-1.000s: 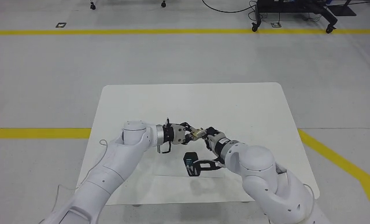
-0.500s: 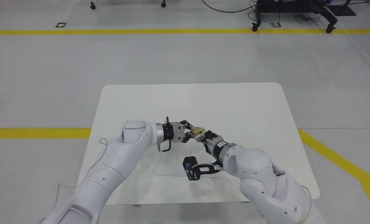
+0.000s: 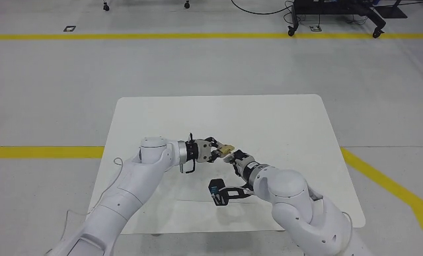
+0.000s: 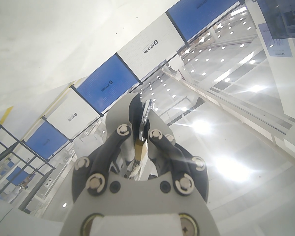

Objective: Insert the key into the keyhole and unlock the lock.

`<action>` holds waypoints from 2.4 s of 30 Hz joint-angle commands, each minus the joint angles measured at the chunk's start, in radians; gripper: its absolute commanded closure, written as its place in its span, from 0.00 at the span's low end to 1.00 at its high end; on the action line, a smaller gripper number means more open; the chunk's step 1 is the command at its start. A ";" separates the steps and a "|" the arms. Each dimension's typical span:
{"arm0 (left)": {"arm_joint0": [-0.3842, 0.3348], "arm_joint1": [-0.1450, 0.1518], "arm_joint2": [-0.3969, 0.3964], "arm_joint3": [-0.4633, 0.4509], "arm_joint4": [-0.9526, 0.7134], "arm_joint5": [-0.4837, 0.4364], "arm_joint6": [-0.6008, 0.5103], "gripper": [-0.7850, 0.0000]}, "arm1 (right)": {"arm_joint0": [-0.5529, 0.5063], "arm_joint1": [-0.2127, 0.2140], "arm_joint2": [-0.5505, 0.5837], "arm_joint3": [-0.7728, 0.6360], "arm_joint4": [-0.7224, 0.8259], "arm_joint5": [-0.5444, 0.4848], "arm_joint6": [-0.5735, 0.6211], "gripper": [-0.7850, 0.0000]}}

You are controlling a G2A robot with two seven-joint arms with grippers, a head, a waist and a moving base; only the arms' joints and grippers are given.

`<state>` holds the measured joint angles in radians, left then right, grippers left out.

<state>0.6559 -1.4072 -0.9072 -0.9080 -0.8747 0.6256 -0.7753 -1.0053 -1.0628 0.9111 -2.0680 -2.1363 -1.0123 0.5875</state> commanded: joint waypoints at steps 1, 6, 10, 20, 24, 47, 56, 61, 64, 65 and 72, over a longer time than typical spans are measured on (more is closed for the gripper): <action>0.001 0.000 -0.001 -0.001 0.003 -0.001 0.002 1.00 | 0.000 -0.001 0.000 0.001 0.003 0.000 0.004 1.00; 0.003 -0.001 -0.002 -0.003 0.008 -0.004 0.012 1.00 | 0.001 -0.003 0.002 0.006 0.012 0.000 0.015 1.00; 0.005 -0.001 -0.002 -0.005 0.013 -0.005 0.015 1.00 | 0.006 -0.007 -0.003 0.012 0.019 0.000 0.019 1.00; 0.008 -0.001 -0.005 -0.009 0.023 -0.007 0.015 1.00 | 0.031 -0.017 -0.018 0.045 0.045 0.000 0.043 1.00; 0.008 -0.001 -0.005 -0.009 0.028 -0.006 0.012 1.00 | 0.035 -0.021 -0.013 0.048 0.064 0.000 0.052 1.00; 0.009 0.000 -0.012 -0.012 0.046 -0.014 -0.007 1.00 | 0.046 -0.009 -0.002 0.059 0.126 0.000 0.060 1.00; 0.011 0.001 -0.013 -0.016 0.057 -0.020 -0.030 1.00 | 0.053 -0.001 0.011 0.066 0.144 0.000 0.040 1.00; 0.011 0.002 -0.012 -0.017 0.063 -0.021 -0.042 1.00 | 0.053 0.003 0.015 0.067 0.149 0.000 0.037 1.00; 0.011 0.002 -0.011 -0.017 0.065 -0.020 -0.048 1.00 | 0.055 0.004 0.017 0.069 0.154 0.000 0.033 1.00; 0.010 0.002 -0.011 -0.017 0.066 -0.019 -0.050 1.00 | 0.056 0.004 0.017 0.071 0.156 0.000 0.031 1.00; 0.009 0.002 -0.015 -0.012 0.060 -0.019 -0.055 1.00 | 0.069 0.001 0.027 0.082 0.179 0.000 0.033 0.00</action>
<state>0.6649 -1.4052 -0.9199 -0.9217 -0.8106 0.6070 -0.8302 -0.9372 -1.0611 0.9327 -1.9846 -1.9613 -1.0123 0.6170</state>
